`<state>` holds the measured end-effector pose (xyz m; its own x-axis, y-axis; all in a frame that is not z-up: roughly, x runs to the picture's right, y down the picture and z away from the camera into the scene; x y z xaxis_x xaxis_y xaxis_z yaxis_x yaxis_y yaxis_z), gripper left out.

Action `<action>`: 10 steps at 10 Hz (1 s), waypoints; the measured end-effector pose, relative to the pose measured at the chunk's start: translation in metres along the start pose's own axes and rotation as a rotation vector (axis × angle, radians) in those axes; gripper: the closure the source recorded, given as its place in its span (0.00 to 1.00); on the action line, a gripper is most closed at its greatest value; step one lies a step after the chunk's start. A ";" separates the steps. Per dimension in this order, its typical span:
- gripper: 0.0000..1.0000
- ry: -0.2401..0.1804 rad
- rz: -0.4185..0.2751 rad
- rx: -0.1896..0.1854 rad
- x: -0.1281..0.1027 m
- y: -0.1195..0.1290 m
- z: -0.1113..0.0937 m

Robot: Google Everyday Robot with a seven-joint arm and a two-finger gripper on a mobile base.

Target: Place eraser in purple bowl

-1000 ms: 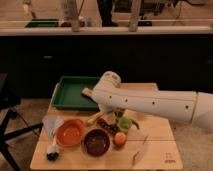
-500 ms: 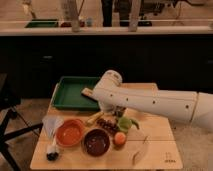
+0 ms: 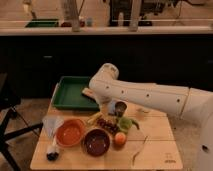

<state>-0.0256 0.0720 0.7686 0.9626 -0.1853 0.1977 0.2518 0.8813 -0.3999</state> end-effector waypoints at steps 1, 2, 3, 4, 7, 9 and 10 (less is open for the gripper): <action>0.20 -0.011 0.008 0.009 -0.006 -0.010 0.002; 0.20 -0.020 0.017 0.016 -0.011 -0.020 0.005; 0.20 -0.028 0.029 0.022 -0.016 -0.031 0.009; 0.20 -0.036 0.041 0.028 -0.019 -0.041 0.012; 0.20 -0.061 0.079 0.051 -0.028 -0.076 0.021; 0.20 -0.065 0.128 0.065 -0.026 -0.088 0.027; 0.20 -0.070 0.156 0.067 -0.027 -0.093 0.033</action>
<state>-0.0784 0.0093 0.8296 0.9795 -0.0157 0.2007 0.0906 0.9245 -0.3701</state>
